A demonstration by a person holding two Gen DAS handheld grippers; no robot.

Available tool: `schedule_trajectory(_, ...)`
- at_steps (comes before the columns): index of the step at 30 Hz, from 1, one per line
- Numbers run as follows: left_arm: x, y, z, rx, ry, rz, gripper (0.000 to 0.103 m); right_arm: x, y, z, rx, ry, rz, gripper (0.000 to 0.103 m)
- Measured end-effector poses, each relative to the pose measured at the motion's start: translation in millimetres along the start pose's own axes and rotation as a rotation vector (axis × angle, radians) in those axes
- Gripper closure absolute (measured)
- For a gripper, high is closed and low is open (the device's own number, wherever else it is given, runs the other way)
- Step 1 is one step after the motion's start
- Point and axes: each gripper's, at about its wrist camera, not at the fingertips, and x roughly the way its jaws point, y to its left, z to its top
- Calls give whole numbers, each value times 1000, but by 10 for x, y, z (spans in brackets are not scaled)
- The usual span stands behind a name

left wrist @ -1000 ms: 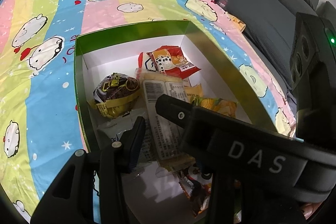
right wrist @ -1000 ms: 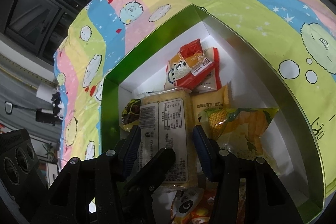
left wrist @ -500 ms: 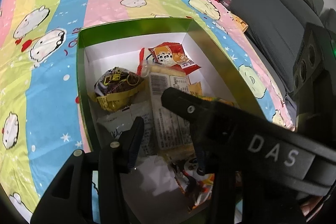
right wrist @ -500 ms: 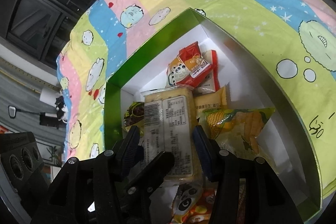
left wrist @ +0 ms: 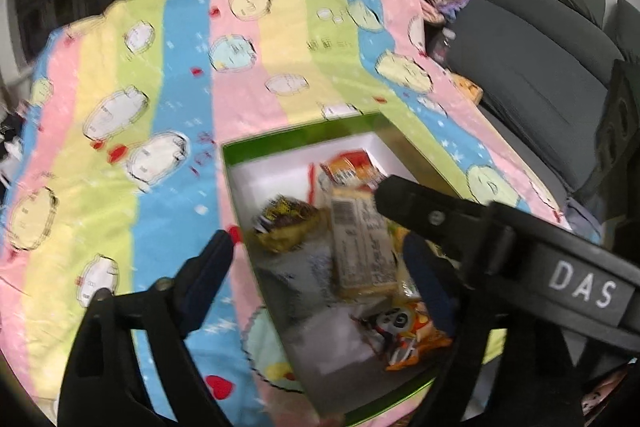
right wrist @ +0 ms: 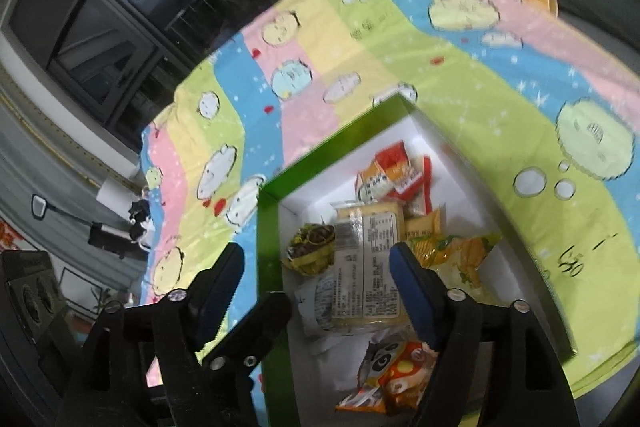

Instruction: Organize snacks

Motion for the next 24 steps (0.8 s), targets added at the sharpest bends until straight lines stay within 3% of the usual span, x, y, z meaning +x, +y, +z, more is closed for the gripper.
schedule_trajectory(7,-223,65,3,10,-79,78,1,-224,117,-13,-32,-85,-74,16)
schedule_trajectory(16,-234,138,10,-28,-51,65,1,-240,128,-7,-39,-110,-204,15)
schedule_trajectory(24,-215,166,-10,-51,-30,43,1,-245,101,-13,-32,-108,-237,15)
